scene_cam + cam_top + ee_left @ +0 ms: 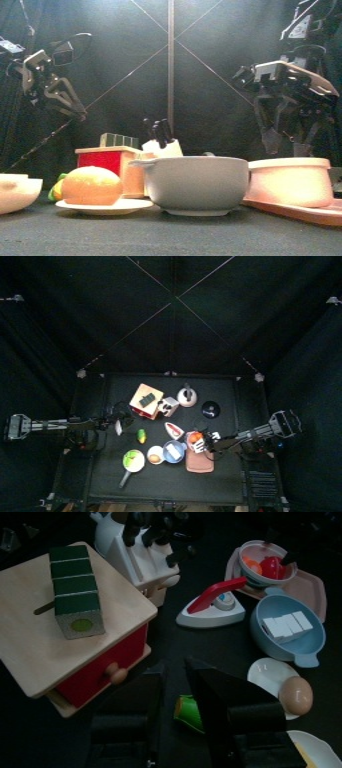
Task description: Grab apple
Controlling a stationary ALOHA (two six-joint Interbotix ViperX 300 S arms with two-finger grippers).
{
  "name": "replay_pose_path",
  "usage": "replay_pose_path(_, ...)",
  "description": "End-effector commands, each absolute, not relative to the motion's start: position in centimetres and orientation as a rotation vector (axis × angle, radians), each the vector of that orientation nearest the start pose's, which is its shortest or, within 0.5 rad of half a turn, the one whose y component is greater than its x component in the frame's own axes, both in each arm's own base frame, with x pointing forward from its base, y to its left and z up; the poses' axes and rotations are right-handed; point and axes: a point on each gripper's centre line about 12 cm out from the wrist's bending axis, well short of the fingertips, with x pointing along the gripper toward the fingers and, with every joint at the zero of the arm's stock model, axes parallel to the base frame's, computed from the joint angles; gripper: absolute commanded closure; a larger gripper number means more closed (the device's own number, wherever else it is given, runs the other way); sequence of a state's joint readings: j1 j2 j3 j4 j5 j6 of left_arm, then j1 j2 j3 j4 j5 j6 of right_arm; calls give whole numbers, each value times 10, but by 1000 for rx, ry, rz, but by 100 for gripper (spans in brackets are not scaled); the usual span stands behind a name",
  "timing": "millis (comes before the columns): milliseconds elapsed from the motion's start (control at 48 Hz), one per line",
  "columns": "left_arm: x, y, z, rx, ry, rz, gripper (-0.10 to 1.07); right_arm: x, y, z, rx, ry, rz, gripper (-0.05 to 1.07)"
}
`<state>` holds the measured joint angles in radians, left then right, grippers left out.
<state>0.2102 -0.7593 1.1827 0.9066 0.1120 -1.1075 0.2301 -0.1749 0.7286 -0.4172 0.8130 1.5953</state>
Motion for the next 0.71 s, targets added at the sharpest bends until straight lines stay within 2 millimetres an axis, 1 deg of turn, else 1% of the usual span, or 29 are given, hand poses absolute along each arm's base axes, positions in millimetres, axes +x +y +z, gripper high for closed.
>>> replay_pose_path(0,209,55,211,-227,450,339,31,295,38,171,829,998,-813,2)
replay_pose_path(292,209,55,211,-224,450,339,31,296,40,160,811,1031,-825,2)
replay_pose_path(458,209,55,211,-224,450,339,31,301,39,155,787,1051,-795,2)
replay_pose_path(688,209,55,211,-226,451,339,31,300,32,145,786,1081,-828,2)
